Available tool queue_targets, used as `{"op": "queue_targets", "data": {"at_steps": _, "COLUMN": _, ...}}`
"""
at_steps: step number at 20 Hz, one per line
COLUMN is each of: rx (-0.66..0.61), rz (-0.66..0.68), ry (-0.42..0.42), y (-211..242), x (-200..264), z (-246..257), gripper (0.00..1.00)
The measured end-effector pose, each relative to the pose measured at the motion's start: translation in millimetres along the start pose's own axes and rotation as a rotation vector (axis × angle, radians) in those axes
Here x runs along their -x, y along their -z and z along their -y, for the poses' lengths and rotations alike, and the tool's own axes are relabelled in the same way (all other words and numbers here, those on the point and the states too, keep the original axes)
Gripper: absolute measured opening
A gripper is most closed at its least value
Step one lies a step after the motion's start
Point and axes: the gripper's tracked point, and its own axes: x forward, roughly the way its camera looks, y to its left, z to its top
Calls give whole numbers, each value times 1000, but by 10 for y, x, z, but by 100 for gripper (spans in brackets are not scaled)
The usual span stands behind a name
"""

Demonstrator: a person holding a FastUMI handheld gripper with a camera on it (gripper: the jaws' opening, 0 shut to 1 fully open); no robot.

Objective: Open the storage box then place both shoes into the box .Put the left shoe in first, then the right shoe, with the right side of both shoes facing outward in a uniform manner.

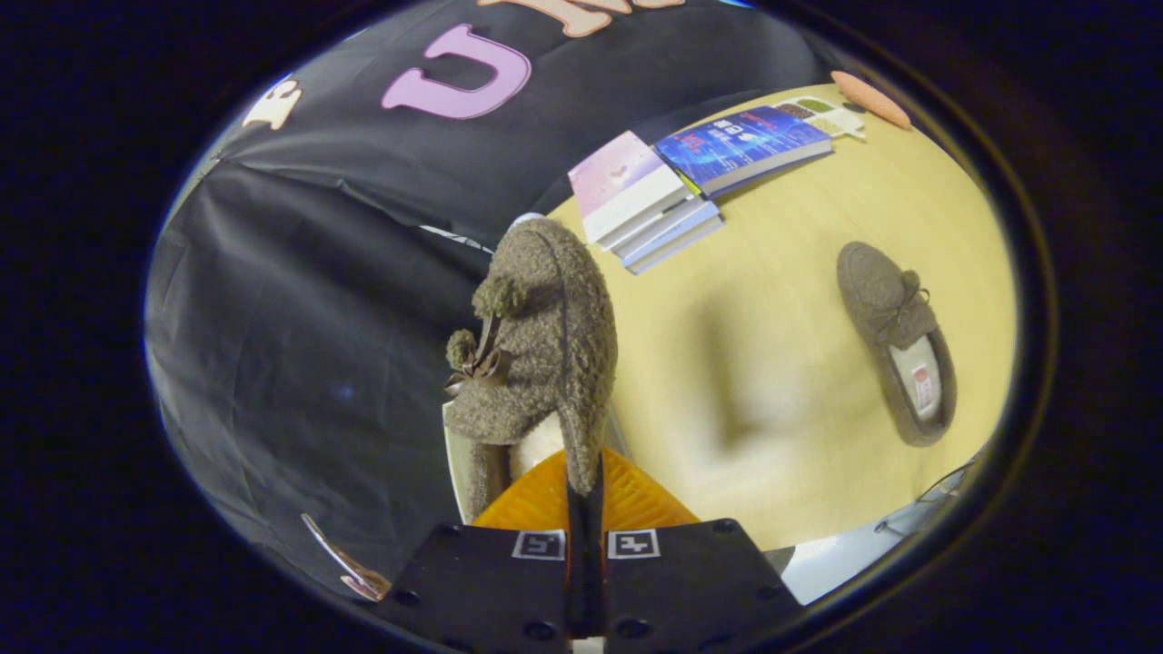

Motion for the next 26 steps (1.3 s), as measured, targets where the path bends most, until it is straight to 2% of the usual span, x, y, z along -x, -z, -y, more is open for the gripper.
{"op": "queue_targets", "data": {"at_steps": 6, "rx": 43, "rz": 5, "ry": -74, "y": 337, "x": -72, "z": -707, "gripper": 3}}
{"op": "queue_targets", "data": {"at_steps": 11, "rx": 81, "rz": -73, "ry": -63, "y": 791, "x": -496, "z": -1036, "gripper": 3}}
{"op": "queue_targets", "data": {"at_steps": 17, "rx": 120, "rz": -151, "ry": 74, "y": 1287, "x": -1049, "z": -1028, "gripper": 4}}
{"op": "queue_targets", "data": {"at_steps": 26, "rx": 212, "rz": -245, "ry": 283, "y": 1711, "x": -1694, "z": -847, "gripper": 4}}
